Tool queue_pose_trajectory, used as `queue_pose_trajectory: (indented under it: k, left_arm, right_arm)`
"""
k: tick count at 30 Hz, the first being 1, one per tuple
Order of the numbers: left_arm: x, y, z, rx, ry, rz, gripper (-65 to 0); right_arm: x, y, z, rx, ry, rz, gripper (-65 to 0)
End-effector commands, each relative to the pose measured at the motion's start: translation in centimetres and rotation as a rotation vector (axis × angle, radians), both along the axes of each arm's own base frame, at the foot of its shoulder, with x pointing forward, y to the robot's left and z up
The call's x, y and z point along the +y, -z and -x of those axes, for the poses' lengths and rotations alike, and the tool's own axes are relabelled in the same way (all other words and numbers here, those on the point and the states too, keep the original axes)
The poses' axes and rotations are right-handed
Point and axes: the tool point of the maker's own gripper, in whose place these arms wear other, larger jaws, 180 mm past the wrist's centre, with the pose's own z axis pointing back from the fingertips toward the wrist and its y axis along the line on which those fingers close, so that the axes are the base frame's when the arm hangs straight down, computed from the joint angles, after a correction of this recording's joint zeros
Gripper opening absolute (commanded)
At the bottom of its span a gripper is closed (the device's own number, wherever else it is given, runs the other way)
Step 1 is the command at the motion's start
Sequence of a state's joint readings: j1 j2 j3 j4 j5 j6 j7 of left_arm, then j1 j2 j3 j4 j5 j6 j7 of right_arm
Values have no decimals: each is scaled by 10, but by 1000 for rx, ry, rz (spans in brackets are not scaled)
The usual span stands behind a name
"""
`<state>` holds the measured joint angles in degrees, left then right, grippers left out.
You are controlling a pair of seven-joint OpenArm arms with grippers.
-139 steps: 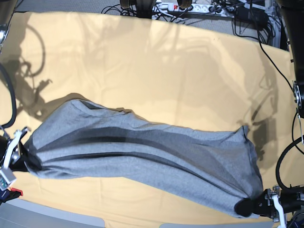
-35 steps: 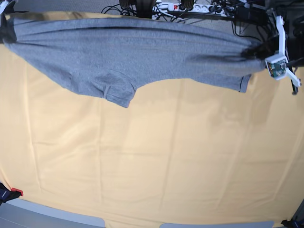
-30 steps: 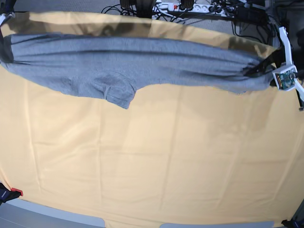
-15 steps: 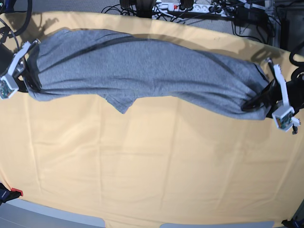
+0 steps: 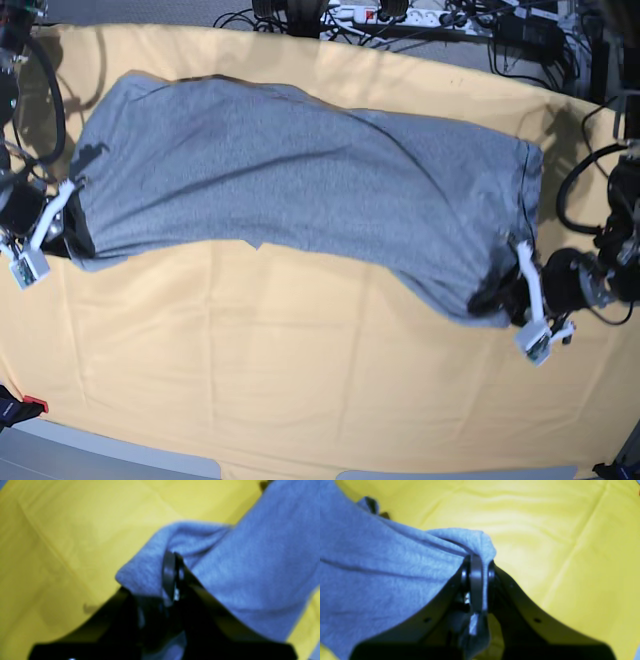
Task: Layout the t-shirt on the table in an organized manner, then fold the t-shirt properly
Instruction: 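Lay the shirt back down flat and open both grippers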
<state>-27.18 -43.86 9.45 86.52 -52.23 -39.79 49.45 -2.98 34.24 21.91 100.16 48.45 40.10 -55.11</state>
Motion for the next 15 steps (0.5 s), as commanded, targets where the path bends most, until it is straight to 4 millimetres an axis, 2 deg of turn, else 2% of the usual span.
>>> queue_pose_trajectory:
  k: [1,4,7,12,15]
  left_arm:
    - [0,-28,-18,-78,-7,34,-650]
    - [-3,-39,-48,-118,-40,54,-650]
    - [-4,-60,-74,-158,-75,91,-650]
    - [-4,-99,-112,-223,-124,129,-650]
    - [-5,-120,-128,-270,-141,139,-650]
  right_arm:
    - [-5,-19,-14,-64,0,7,-650]
    - [-14,-23,-35,-82,20,24,-650]
    - [-20,-34,-52,-108,37,12,-650]
    - [-32,-57,-77,-160,76,-19,-650]
    - [-37,-73,-87,-197,87,-26,-650]
